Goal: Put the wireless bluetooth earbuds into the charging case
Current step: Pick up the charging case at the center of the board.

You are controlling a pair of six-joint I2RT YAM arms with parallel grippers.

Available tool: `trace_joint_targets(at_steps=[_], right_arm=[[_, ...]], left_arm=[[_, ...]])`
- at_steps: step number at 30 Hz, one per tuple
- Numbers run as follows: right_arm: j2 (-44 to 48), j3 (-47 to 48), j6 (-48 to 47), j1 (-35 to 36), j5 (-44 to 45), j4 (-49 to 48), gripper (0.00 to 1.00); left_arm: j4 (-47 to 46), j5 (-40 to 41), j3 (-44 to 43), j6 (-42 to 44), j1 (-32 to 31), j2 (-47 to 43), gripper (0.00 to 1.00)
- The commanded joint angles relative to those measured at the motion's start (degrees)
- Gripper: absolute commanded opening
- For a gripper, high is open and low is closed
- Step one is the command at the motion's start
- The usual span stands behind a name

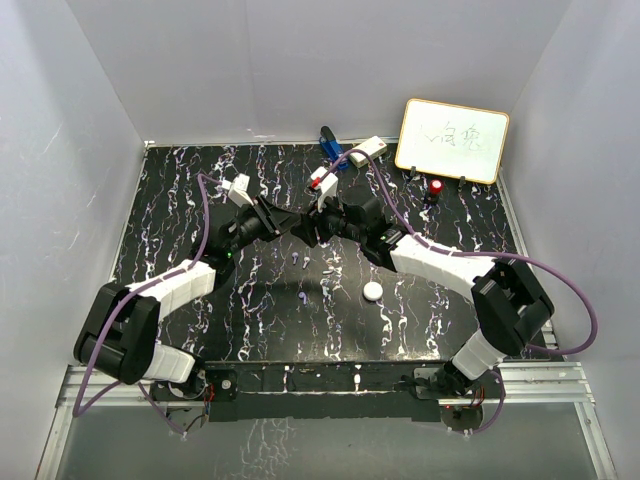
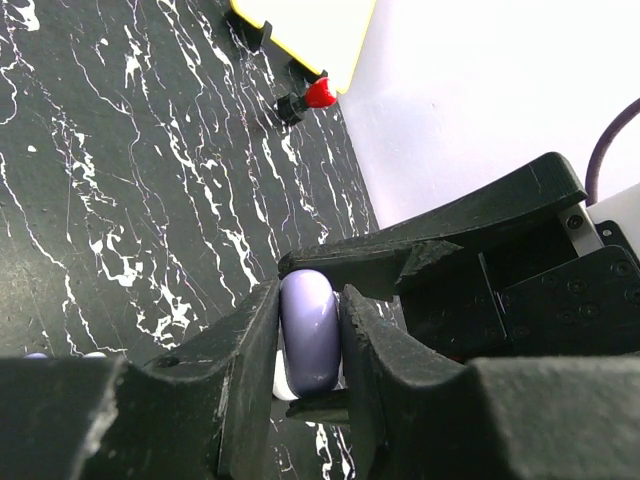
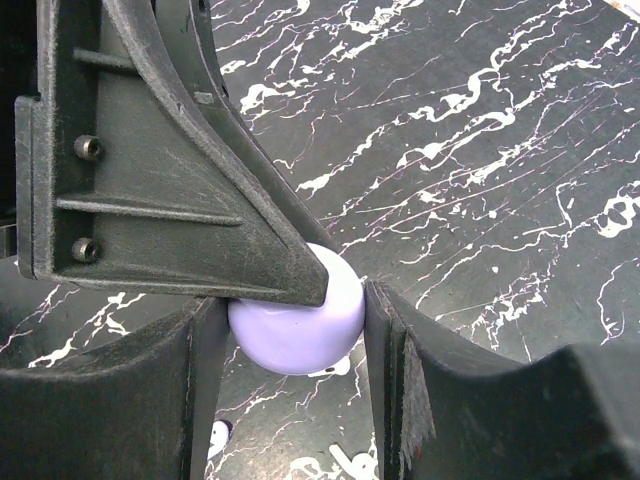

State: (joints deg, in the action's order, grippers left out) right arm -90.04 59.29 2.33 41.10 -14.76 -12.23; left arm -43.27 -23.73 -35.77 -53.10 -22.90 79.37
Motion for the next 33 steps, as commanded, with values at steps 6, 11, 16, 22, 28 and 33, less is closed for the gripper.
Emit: trace_joint_targets(at_steps=[6,11,16,22,28,33], right_arm=[[-0.43,2.1,2.01,-0.37,0.7,-5.61,0.0],[-0.59,2.41,2.46,-0.32,1.39,-5.5,0.22],[0.53,1.79,2.86,-0.37,3.02,-5.2,0.71],[5.32,-0.82,2.9,-0.81,6.11,-3.9,0.86],[13.06,-4.7,8.47,-5.64,11.93,1.66,0.96],[15.85,-5.33,13.39,-10.24,9.97,4.2,0.97]], left_arm=[[-0.77,-0.03,-0.43,0.46,-1.09,0.13,0.05],[0.73,0.87,-0.84,0.49,-1.1,-0.09,0.0],[2.6,2.47,-1.29,1.45,-1.1,-0.71,0.0],[5.19,4.57,-3.59,2.73,-0.93,-0.67,0.0],[3.94,4.42,-5.33,1.96,-0.15,1.02,0.0],[-0.33,2.75,-4.96,-0.59,-0.09,3.25,0.0]])
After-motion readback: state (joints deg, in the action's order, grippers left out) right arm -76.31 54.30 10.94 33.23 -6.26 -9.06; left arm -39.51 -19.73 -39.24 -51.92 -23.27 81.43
